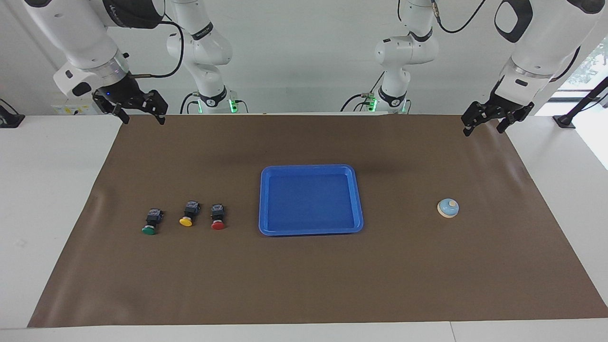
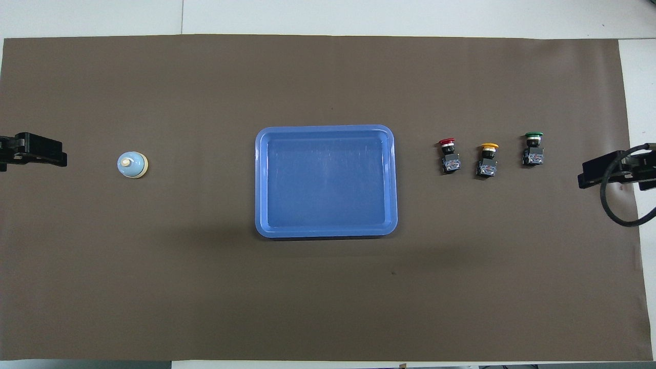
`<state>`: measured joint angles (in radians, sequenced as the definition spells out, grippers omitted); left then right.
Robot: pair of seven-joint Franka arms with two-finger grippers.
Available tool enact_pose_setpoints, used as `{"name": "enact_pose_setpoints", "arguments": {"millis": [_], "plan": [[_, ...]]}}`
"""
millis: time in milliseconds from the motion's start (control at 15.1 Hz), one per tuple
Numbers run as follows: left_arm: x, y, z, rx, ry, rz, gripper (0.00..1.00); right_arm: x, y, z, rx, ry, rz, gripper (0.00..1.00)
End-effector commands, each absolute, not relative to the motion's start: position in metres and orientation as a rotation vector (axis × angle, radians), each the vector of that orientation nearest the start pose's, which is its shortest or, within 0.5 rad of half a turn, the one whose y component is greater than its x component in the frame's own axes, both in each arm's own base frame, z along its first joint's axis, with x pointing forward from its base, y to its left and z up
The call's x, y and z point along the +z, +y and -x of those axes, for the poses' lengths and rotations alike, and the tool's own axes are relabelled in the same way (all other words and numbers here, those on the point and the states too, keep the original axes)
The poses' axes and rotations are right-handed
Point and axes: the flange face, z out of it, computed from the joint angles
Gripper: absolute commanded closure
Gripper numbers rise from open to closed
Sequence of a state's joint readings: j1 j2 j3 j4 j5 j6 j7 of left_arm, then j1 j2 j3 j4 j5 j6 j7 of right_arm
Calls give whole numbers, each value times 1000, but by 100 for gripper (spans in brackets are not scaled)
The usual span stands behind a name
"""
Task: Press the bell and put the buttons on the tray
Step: 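Move the left gripper toward the silver call bell, then press down on the silver call bell with the left gripper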
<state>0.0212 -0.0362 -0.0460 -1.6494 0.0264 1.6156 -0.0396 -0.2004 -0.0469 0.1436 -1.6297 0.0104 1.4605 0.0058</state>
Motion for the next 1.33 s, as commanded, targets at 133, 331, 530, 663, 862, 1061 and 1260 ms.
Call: {"name": "enact_pose_setpoints", "arguments": {"millis": [133,331,530,663,862,1061,1260], "plan": [[558,15,-561,-11,-88,3090,100,615,-29,-524,185,67,3145,0],[497,17,-596,13,-86,3099,100,615,-29,-524,185,67,3145,0],[449,16,-623,-25,-75,3106,100,615,-29,-524,185,67,3145,0],[426,16,-634,-52,-70,3110,100,615,-29,-524,185,67,3145,0],[418,16,-634,-44,-68,3109,100,615,-29,-524,183,67,3146,0],[392,15,-618,-46,-62,3109,100,615,-29,-524,185,67,3145,0],[381,15,-614,-49,-58,3112,100,615,-29,-524,185,67,3145,0]]}}
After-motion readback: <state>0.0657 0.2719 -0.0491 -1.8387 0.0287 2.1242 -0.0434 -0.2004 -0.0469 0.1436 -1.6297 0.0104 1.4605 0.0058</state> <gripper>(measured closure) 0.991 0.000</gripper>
